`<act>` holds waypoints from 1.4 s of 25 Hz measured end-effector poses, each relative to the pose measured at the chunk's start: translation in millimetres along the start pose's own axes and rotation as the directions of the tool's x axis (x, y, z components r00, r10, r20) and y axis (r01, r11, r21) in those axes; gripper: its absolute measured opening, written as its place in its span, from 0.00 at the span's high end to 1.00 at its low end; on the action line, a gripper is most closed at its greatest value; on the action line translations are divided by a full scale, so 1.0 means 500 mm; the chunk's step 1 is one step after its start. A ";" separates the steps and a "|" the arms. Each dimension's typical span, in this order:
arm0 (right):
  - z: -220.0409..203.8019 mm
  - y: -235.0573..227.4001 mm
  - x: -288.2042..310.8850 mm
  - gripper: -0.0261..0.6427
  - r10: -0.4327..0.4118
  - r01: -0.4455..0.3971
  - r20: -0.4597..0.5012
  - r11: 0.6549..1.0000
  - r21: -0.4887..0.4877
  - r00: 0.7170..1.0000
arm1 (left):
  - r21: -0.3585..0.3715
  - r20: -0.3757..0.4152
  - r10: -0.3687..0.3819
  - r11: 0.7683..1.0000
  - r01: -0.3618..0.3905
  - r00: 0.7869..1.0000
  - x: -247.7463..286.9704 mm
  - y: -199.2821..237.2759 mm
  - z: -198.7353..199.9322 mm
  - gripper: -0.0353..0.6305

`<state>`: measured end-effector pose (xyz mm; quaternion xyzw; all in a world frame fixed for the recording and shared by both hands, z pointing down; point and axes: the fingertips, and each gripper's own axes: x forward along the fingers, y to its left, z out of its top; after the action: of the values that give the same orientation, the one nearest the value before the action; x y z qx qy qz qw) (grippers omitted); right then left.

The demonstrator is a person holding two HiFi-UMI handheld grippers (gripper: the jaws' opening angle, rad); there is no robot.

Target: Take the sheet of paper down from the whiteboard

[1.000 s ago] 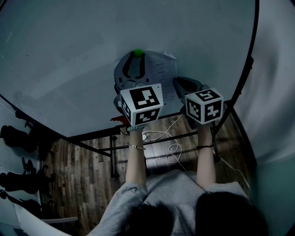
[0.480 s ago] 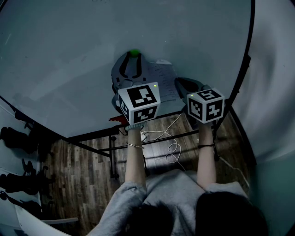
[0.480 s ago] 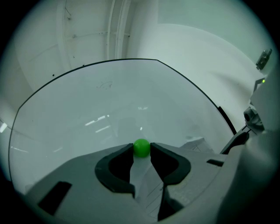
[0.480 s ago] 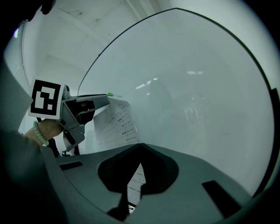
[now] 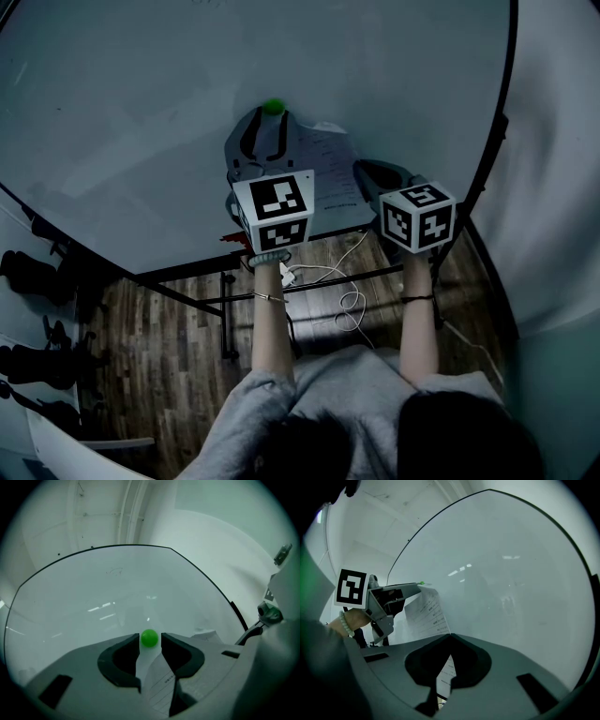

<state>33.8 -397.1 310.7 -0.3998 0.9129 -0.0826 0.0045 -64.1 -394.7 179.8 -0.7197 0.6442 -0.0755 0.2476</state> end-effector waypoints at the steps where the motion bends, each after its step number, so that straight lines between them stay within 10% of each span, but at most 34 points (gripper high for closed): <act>1: -0.003 -0.001 -0.002 0.96 0.005 -0.005 0.001 1.000 -0.001 1.000 | -0.014 0.001 0.006 1.000 -0.006 1.000 -0.008 0.000 0.000 0.76; 11: -0.029 0.002 -0.033 0.96 0.015 -0.015 0.003 1.000 -0.017 1.000 | -0.234 -0.050 0.032 0.971 -0.042 0.998 -0.113 0.014 -0.064 0.76; 35: -0.094 0.070 -0.041 0.96 0.045 -0.047 -0.046 0.998 -0.031 0.998 | -0.434 -0.258 -0.101 0.901 -0.022 0.961 -0.252 -0.013 -0.255 0.86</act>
<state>18.7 -352.2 350.7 -0.3767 0.9229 -0.0769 -0.0205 -132.8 -305.7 319.6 -0.7522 0.6580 -0.0345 -0.0113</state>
